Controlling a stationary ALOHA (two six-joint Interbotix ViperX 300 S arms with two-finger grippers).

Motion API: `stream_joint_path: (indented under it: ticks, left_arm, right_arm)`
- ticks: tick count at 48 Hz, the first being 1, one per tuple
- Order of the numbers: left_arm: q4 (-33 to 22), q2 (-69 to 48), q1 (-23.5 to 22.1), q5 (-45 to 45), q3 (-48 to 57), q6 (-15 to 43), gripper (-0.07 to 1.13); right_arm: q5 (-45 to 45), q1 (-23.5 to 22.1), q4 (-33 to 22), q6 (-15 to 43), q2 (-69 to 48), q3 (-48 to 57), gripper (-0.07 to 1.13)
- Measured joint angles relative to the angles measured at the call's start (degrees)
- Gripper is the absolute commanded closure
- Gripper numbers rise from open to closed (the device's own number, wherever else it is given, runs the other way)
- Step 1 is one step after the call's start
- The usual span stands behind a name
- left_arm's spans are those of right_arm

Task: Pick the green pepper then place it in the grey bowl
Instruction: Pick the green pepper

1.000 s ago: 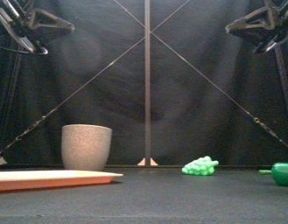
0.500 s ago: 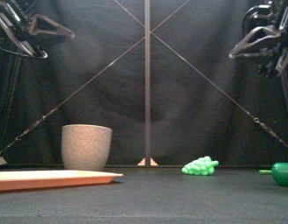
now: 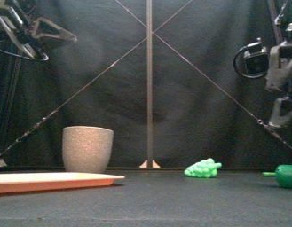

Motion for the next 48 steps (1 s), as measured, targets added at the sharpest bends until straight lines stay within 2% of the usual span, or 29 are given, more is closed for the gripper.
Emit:
stream_joint_path:
  ticks: [9, 20, 40, 48]
  left_arm:
    - [-0.09, -0.09, 0.35, 0.00, 0.00, 0.00, 0.97]
    - [-0.09, -0.09, 0.44, 0.00, 0.09, 0.00, 0.97]
    - [-0.09, 0.00, 0.35, 0.00, 0.00, 0.00, 0.97]
    - [-0.18, 0.00, 0.35, 0.00, 0.00, 0.00, 0.97]
  right_arm:
    - [5.01, 0.53, -0.35, 7.38, 2.99, -0.35, 0.02]
    - [7.38, 0.62, -4.04, 12.22, 10.20, -3.43, 0.02]
    - [8.44, 0.70, -6.33, 13.27, 23.91, -9.14, 0.03]
    - [8.44, 0.88, -6.24, 13.18, 26.10, -10.72, 0.11]
